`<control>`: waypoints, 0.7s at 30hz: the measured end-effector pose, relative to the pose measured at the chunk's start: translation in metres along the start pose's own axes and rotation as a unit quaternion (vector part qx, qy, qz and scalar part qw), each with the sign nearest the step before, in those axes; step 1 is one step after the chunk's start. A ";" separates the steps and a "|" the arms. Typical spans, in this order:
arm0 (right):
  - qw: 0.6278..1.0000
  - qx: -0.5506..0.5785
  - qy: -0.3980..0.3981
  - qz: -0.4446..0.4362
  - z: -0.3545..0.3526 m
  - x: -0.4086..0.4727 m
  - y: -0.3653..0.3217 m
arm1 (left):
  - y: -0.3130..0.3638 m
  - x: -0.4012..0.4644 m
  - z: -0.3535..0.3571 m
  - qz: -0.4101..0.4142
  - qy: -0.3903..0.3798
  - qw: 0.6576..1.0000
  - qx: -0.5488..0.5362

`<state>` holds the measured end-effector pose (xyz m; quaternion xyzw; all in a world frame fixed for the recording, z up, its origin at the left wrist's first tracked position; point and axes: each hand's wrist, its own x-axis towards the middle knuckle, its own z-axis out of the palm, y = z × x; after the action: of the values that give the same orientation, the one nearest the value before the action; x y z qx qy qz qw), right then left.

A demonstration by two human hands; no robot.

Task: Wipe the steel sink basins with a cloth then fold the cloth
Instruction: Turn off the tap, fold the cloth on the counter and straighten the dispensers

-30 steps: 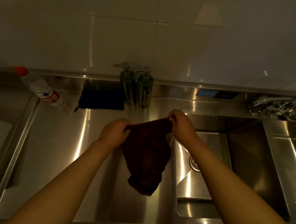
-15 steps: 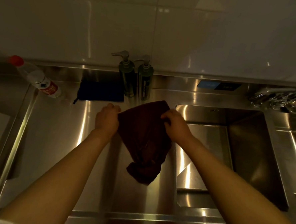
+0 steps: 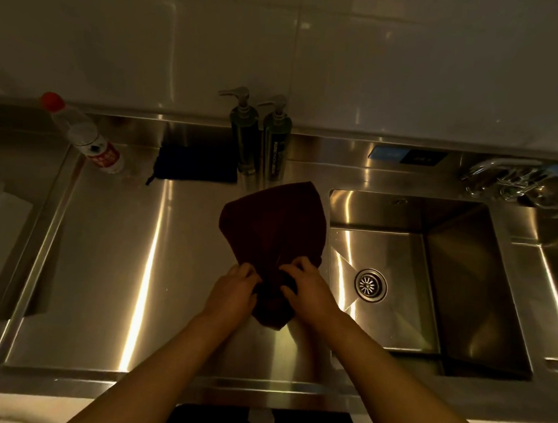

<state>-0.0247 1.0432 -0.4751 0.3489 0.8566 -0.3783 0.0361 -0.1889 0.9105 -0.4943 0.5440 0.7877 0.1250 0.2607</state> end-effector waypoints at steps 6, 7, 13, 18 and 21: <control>0.998 0.025 0.040 -0.042 -0.013 -0.027 -0.009 | -0.006 -0.008 -0.004 0.027 0.035 0.999 0.028; 0.998 0.027 0.037 -0.048 -0.018 -0.037 -0.008 | -0.009 -0.009 -0.005 0.027 0.037 0.999 0.025; 0.989 -0.090 -0.030 -0.115 -0.022 -0.103 0.019 | -0.028 -0.021 -0.024 0.005 0.063 0.998 0.032; 0.976 -0.164 -0.099 -0.104 -0.003 -0.126 0.041 | -0.048 -0.023 -0.040 -0.056 0.099 0.991 0.068; 0.991 -0.113 -0.045 -0.058 -0.003 -0.121 0.036 | -0.041 -0.023 -0.038 -0.049 0.090 0.992 0.073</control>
<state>0.0896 0.9935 -0.4561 0.2748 0.9101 -0.2961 0.0919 -0.2362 0.8775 -0.4760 0.5084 0.8409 0.1028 0.1543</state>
